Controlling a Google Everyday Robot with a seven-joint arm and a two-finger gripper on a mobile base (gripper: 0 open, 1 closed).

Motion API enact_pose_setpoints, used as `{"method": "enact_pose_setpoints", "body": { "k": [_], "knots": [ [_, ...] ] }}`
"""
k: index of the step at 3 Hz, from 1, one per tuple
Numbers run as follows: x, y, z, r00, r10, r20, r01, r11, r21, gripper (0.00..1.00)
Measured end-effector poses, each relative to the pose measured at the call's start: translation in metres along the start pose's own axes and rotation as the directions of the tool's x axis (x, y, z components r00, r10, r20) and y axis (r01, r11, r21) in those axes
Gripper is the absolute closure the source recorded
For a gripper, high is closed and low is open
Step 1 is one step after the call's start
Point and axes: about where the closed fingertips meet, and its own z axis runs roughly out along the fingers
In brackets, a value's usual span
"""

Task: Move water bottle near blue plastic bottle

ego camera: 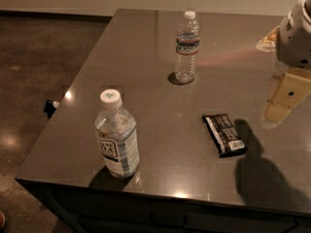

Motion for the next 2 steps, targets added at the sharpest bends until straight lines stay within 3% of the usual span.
{"method": "enact_pose_setpoints", "body": {
  "k": [2],
  "knots": [
    [-0.013, -0.014, 0.001, 0.999, 0.037, 0.04, -0.037, 0.9993, 0.001, 0.0]
  ]
}}
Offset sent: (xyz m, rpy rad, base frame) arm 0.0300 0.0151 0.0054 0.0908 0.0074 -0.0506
